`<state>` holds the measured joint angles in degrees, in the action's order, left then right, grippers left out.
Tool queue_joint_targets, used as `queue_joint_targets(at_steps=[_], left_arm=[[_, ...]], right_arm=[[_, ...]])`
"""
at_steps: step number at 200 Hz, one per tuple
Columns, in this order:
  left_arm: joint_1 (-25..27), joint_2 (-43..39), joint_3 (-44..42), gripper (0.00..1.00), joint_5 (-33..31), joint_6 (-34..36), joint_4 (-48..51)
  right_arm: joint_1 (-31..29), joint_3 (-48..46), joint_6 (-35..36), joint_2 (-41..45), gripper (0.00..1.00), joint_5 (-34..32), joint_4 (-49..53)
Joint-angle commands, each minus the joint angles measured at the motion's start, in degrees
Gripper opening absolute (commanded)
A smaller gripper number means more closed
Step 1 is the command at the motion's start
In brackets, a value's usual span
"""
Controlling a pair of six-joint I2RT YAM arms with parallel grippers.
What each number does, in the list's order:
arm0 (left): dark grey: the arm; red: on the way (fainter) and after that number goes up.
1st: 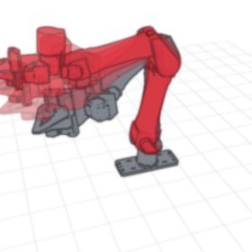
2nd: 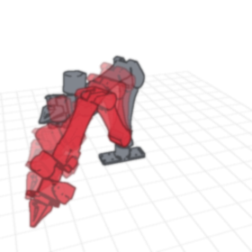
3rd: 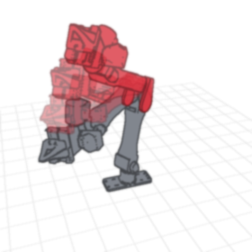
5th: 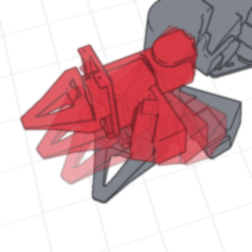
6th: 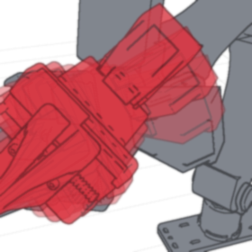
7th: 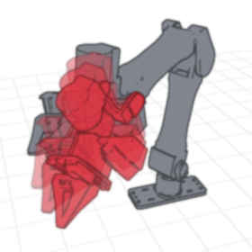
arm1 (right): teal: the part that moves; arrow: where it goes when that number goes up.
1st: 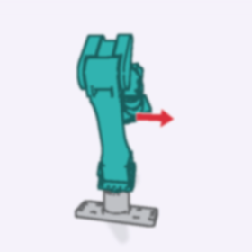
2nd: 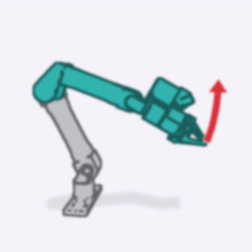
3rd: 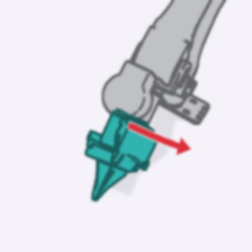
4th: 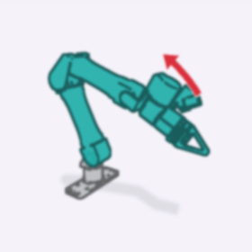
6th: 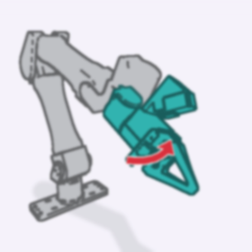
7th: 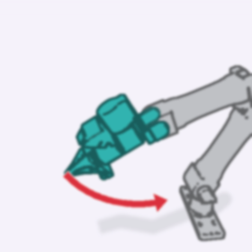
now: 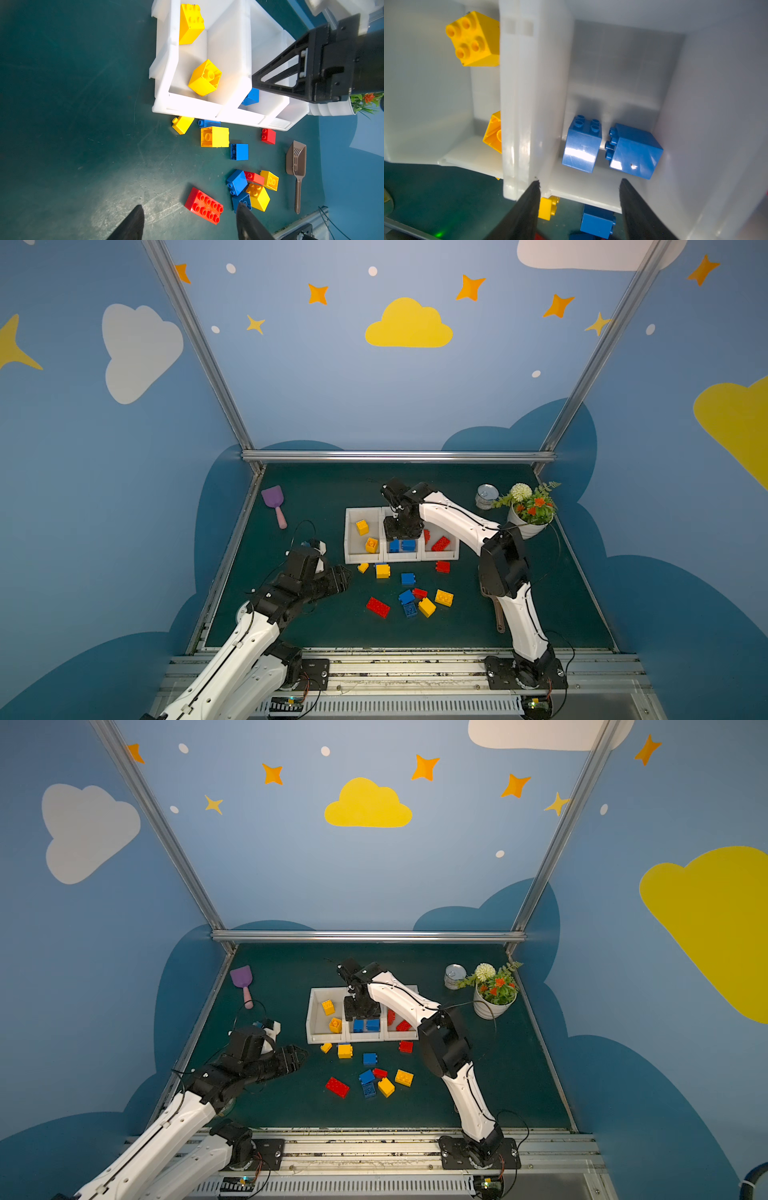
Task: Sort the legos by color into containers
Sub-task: 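Carry the blue brick into the middle compartment and release it with the right gripper, then draw the right gripper back toward the pile while the left reaches toward the bin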
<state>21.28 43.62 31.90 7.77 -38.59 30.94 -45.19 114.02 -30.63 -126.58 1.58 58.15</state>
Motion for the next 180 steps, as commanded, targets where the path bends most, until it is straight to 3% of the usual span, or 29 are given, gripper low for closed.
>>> queue_joint_targets(at_steps=[1, 109, 180], left_arm=[[0.08, 0.15, -0.61, 0.7, 0.06, 0.69, 0.36], [4.24, 4.18, 1.22, 0.7, -3.46, 1.06, 1.84], [11.17, 11.09, 2.56, 0.7, -7.72, -1.68, -4.27]], right_arm=[[0.1, -2.17, 0.17, 4.83, 0.61, -0.12, 0.53], [1.66, -32.28, -2.3, 32.3, 0.61, -3.38, -6.26], [3.0, -43.44, -6.28, 41.33, 0.61, -2.08, -6.76]])
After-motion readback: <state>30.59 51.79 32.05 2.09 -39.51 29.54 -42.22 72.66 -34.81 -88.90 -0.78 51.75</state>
